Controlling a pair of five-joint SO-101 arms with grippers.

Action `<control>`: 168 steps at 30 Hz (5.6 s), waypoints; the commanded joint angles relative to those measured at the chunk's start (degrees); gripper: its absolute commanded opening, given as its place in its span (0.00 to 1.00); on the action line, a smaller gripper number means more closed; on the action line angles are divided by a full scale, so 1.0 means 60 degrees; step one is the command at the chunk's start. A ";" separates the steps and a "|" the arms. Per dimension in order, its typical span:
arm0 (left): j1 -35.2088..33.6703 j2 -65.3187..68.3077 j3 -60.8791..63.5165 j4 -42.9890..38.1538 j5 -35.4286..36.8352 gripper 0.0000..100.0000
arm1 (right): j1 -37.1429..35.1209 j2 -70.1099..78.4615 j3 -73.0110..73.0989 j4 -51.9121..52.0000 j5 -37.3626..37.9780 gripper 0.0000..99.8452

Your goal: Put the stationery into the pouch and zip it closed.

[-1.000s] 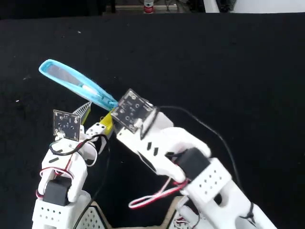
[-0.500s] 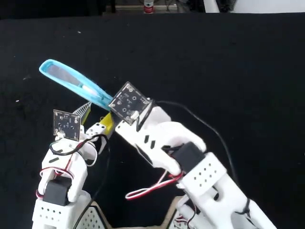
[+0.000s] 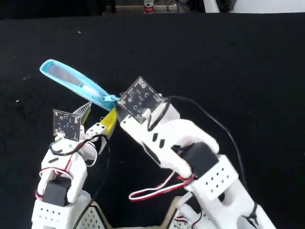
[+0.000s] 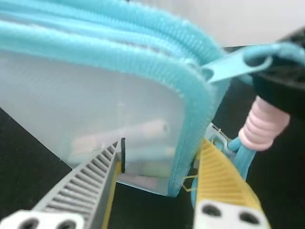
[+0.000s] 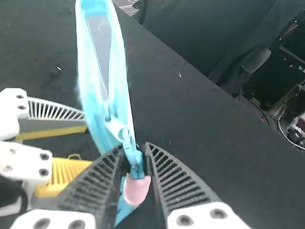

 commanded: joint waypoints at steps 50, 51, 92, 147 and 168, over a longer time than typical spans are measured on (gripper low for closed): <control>-0.0652 -0.0073 -0.0139 -0.1319 -0.0059 0.24 | -0.0527 0.2220 -0.4564 0.3399 0.0938 0.01; -0.0637 -0.0088 -0.0212 -0.1084 -0.0073 0.24 | -0.0527 0.2220 -0.4564 0.3282 0.0938 0.01; -0.2396 -0.0088 -0.3392 0.3267 -0.1084 0.24 | -0.1538 0.3055 -0.4974 0.2007 0.0864 0.01; -0.0344 -0.0088 -0.3319 0.2784 -0.1480 0.03 | -0.0410 0.1634 -0.4652 0.2418 0.0864 0.01; -0.0344 -0.0088 -0.3553 0.4088 -0.1495 0.03 | -0.0733 0.1209 -0.3919 0.3033 0.0147 0.05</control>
